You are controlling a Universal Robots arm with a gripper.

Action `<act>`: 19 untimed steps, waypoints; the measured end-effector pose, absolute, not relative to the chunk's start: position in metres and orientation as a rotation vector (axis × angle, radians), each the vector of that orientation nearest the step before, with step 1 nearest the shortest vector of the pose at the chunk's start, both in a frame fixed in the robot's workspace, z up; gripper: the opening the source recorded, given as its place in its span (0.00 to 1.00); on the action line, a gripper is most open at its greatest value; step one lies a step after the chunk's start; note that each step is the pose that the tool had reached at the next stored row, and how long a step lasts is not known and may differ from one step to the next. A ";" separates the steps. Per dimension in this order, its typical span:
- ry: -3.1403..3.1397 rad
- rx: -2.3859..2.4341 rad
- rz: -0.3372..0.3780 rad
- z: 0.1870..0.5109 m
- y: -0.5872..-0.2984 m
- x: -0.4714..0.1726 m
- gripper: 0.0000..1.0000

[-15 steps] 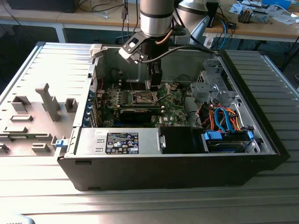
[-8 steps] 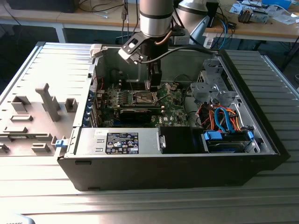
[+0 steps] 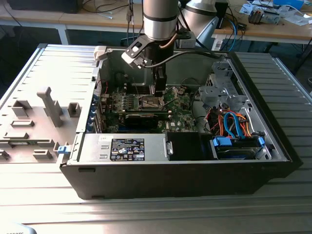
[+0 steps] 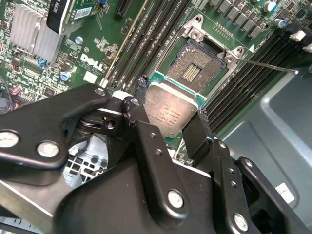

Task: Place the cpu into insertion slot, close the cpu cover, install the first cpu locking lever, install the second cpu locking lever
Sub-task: 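Place the cpu into insertion slot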

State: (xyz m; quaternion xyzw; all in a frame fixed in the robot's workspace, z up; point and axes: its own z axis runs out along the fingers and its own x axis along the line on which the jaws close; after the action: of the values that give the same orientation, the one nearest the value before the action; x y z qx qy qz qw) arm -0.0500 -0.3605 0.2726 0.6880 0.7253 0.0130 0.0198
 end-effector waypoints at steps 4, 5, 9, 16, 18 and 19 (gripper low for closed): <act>2.250 2.135 0.040 0.271 -0.361 -0.052 0.54; 2.250 2.135 0.040 0.271 -0.361 -0.052 0.54; 2.250 2.135 0.040 0.269 -0.361 -0.053 0.54; 2.250 2.135 0.040 0.266 -0.360 -0.055 0.54; 2.250 2.135 0.040 0.266 -0.361 -0.056 0.54; 2.250 2.135 0.040 0.266 -0.361 -0.056 0.54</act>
State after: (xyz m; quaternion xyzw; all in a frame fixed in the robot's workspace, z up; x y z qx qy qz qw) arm -0.0558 -0.3605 0.2655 0.6881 0.7253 0.0129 0.0198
